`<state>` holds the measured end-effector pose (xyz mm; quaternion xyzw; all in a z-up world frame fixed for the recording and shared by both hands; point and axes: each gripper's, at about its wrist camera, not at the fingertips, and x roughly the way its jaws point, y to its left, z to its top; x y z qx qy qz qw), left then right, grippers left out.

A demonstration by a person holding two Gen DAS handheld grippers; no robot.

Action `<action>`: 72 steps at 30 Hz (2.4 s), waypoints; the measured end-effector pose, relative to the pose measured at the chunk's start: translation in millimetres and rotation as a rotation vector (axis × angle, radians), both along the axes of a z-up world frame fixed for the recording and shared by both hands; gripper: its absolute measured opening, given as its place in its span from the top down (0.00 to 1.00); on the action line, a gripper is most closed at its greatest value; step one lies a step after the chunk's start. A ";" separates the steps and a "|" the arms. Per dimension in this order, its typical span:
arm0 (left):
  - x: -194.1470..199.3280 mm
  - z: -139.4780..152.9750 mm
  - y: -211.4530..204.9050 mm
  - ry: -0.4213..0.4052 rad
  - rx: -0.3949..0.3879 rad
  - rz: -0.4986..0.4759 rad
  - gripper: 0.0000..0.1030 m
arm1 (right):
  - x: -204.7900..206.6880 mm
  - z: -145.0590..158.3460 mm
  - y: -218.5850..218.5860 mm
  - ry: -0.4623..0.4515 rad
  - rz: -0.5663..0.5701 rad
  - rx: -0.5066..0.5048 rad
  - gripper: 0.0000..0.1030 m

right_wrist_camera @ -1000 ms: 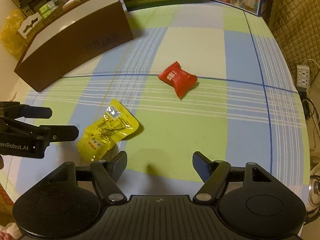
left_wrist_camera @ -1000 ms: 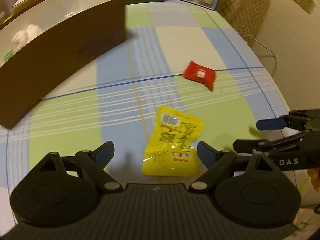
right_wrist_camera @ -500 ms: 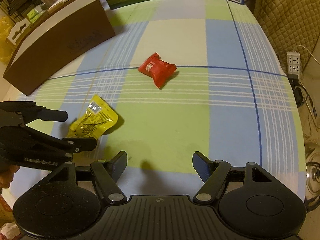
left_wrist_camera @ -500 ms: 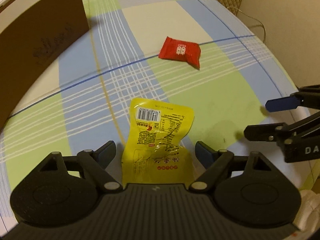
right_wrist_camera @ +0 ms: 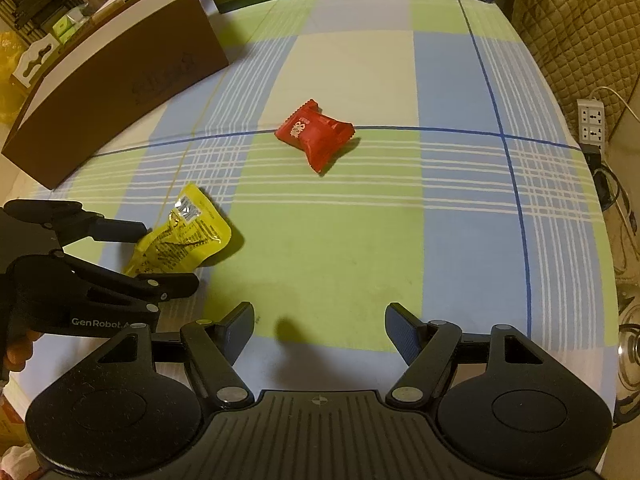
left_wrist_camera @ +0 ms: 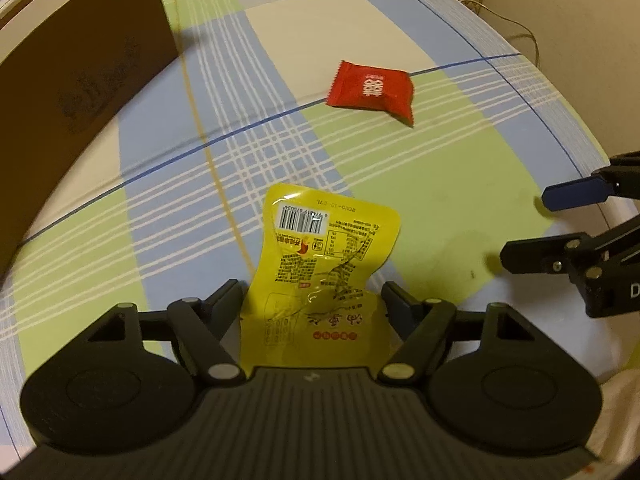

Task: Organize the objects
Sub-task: 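Grasp the yellow packet with the left tool while the right tool grasps the red candy, then lift and carry the yellow packet and red candy with both tools into the brown box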

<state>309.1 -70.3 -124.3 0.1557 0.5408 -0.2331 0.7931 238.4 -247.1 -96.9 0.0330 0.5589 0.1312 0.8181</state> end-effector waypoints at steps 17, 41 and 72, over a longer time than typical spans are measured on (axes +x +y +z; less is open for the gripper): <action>32.3 0.1 83.3 -0.054 0.015 0.323 0.30 | 38.6 0.6 19.8 -0.137 0.106 -0.034 0.32; 41.4 -1.8 106.2 -0.048 0.018 0.423 0.30 | 104.8 -30.9 53.2 -0.198 0.365 -0.129 0.73; -6.7 8.1 106.0 -0.018 0.026 0.430 0.33 | 16.1 -28.6 128.0 -0.153 0.520 -0.049 0.74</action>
